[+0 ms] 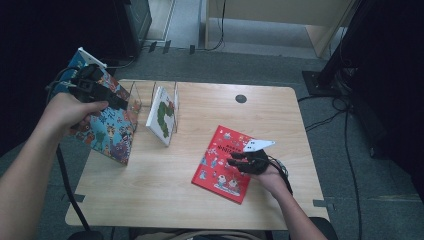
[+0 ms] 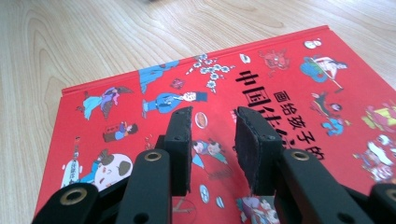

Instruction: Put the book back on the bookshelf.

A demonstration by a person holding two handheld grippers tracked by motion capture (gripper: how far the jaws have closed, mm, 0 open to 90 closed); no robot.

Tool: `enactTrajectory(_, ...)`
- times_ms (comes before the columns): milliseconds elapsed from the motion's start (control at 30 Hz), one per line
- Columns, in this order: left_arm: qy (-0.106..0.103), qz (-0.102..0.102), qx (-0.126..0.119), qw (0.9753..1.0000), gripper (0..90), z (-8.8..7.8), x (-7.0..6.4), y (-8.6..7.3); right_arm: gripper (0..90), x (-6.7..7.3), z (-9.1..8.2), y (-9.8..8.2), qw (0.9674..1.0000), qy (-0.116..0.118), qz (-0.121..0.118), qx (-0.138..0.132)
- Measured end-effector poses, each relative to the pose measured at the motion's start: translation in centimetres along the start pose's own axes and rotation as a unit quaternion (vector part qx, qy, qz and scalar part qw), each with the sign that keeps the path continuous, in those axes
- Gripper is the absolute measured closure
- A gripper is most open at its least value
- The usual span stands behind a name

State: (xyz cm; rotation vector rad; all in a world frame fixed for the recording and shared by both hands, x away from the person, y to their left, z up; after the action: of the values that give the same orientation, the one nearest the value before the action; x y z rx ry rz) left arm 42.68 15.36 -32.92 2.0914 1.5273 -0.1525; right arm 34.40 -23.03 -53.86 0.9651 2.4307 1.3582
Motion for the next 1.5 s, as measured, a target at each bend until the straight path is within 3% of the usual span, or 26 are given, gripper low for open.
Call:
enactTrajectory(133,-0.02,0.012,-0.004,0.9997,65.7,0.8,-1.0,-0.7,67.1,-0.2,-0.3,-0.1,1.0,-0.004,0.002,0.001)
enactTrajectory(467,-0.04,0.035,-0.005,0.9986,66.0,3.7,-2.6,-2.3,68.6,-0.4,-0.7,-0.5,0.9999,-0.004,-0.001,0.01)
enactTrajectory(600,-0.054,0.061,-0.01,0.9966,67.7,4.8,-3.2,-2.8,69.8,-0.4,-0.8,-0.7,0.9999,-0.005,0.002,0.013)
enactTrajectory(833,-0.071,0.082,-0.003,0.9942,66.8,7.5,-4.7,-3.8,72.0,-0.5,-1.2,-1.2,0.9998,-0.013,0.001,0.013)
enactTrajectory(967,-0.083,0.101,-0.01,0.9913,69.4,8.9,-5.3,-4.2,73.8,-0.6,-1.5,-1.5,0.9998,-0.015,0.006,0.014)
enactTrajectory(1500,-0.096,0.122,-0.004,0.9879,69.7,14.3,-6.6,-5.5,75.5,-1.1,-2.5,-2.9,0.999,-0.035,0.016,0.024)
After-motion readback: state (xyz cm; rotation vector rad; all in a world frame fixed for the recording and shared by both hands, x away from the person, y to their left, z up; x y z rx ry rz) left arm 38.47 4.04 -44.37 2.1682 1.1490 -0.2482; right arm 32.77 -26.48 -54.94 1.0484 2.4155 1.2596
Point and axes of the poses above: each handheld gripper's, and its own axes: z roughly forward along the jaws, y roughly out of its top, x roughly to its left, the point moved 7 cm from there along z, roughly forward along the jaws, and after that the axes turned 3 degrees about -x, right-handed, at the moved point
